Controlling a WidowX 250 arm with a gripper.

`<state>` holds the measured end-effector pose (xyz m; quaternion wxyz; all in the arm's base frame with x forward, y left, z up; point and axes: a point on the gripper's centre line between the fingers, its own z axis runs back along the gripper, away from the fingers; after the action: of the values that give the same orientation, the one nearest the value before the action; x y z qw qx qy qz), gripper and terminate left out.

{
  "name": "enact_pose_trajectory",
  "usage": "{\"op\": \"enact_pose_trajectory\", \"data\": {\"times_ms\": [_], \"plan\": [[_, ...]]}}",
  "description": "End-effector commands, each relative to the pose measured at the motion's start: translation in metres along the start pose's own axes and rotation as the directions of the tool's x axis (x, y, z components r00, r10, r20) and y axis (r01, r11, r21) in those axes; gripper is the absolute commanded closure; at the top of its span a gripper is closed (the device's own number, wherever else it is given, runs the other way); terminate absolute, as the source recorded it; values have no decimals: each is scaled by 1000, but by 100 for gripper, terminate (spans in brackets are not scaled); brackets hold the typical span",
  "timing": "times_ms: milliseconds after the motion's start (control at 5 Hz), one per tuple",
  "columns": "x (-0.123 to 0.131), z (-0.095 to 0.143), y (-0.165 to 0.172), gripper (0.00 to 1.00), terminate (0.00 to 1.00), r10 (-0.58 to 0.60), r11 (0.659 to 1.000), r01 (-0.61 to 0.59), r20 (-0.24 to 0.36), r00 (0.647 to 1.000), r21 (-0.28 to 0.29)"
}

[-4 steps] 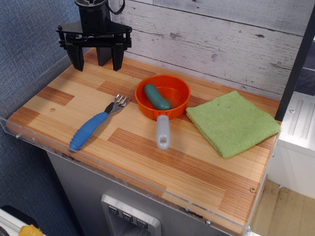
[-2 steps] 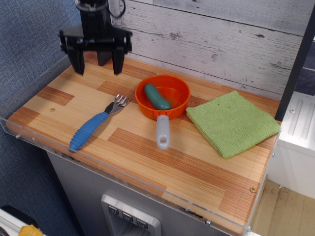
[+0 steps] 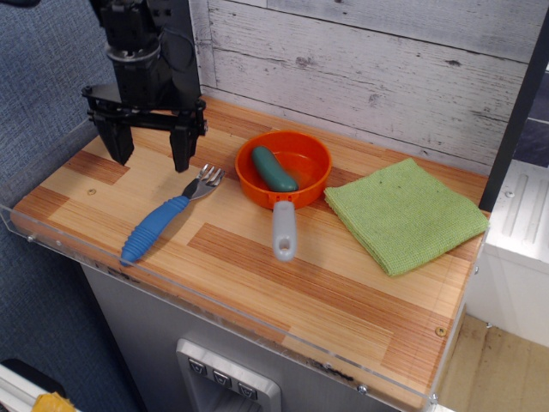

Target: Move fork to left front table corner parallel to front edge

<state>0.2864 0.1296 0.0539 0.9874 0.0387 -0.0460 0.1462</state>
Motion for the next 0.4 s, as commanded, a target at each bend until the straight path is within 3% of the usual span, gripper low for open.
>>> {"op": "enact_pose_trajectory", "data": {"times_ms": [0,200], "plan": [[-9,-9,2,0,0,-172,985,172,97,980,7],[-14,-20,-5,0,0,-259,965,263,130,957,-15]]}}
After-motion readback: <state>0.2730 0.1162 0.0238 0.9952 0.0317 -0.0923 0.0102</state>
